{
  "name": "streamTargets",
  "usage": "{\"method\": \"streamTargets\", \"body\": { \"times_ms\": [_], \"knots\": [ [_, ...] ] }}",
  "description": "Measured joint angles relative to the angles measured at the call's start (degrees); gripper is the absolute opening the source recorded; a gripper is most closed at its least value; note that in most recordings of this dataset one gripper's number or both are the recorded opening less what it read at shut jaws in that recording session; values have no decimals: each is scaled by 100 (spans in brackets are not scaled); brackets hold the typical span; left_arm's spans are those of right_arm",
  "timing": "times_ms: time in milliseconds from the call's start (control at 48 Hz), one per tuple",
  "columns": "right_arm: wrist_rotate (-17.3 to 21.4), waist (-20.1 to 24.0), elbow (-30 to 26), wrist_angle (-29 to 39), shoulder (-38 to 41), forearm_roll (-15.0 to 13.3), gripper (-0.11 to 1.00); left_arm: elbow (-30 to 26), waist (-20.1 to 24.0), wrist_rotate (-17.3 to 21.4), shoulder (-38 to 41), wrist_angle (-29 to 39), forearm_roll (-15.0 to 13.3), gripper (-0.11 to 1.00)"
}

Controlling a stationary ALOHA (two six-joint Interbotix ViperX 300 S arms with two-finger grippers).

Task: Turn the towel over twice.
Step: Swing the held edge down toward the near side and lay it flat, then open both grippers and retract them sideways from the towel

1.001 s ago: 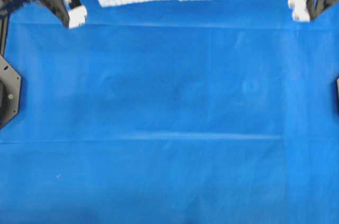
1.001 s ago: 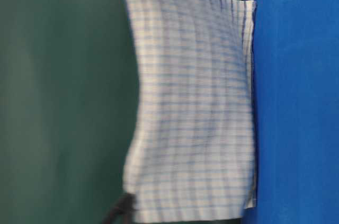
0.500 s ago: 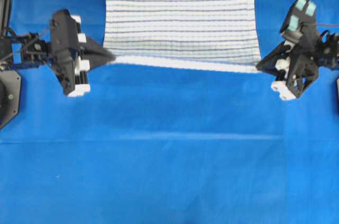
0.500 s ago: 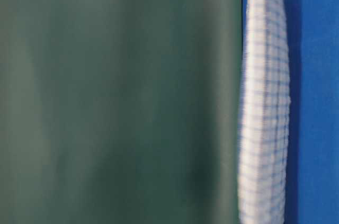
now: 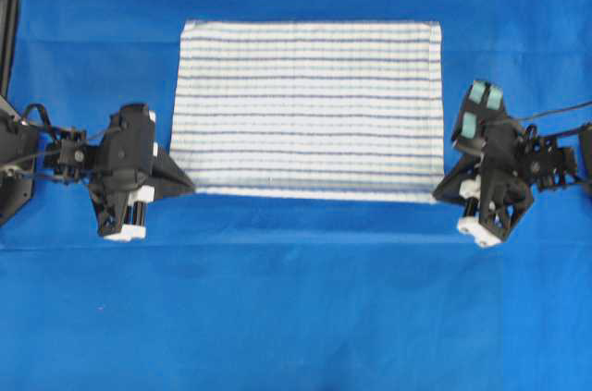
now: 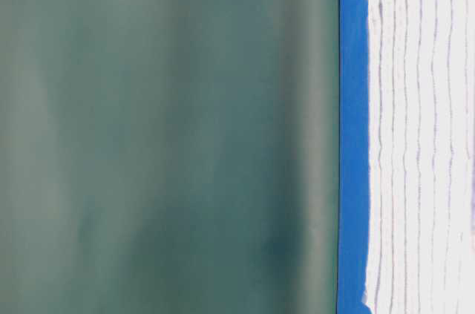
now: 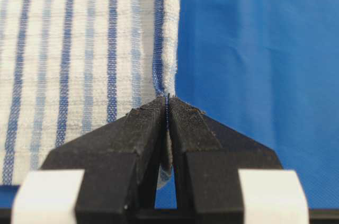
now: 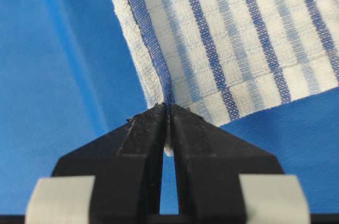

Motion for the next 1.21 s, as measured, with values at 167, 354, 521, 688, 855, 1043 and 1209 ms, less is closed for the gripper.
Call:
{"method": "streamTargets", "body": {
  "times_ms": [167,354,521,688,855,1043,1209],
  "knots": [
    [26,193,-114,0,123,0,5,0,-176,0,123,-62,0,2],
    [26,220,-123,0,149,0,5,0,-202,0,132,-62,0,2],
    [26,211,-132,-9,149,0,5,-9,-211,-9,132,-62,-9,2],
    [26,220,-141,18,149,0,5,-70,-211,-9,132,-62,-9,3],
    [-26,220,-211,193,149,0,17,-193,-220,-9,123,79,-9,37],
    [-114,229,-387,633,-53,-149,67,-422,-299,35,-62,791,-18,78],
    [-132,229,-519,923,-580,-650,62,-686,-299,141,-536,1459,-9,72]
  ]
}}
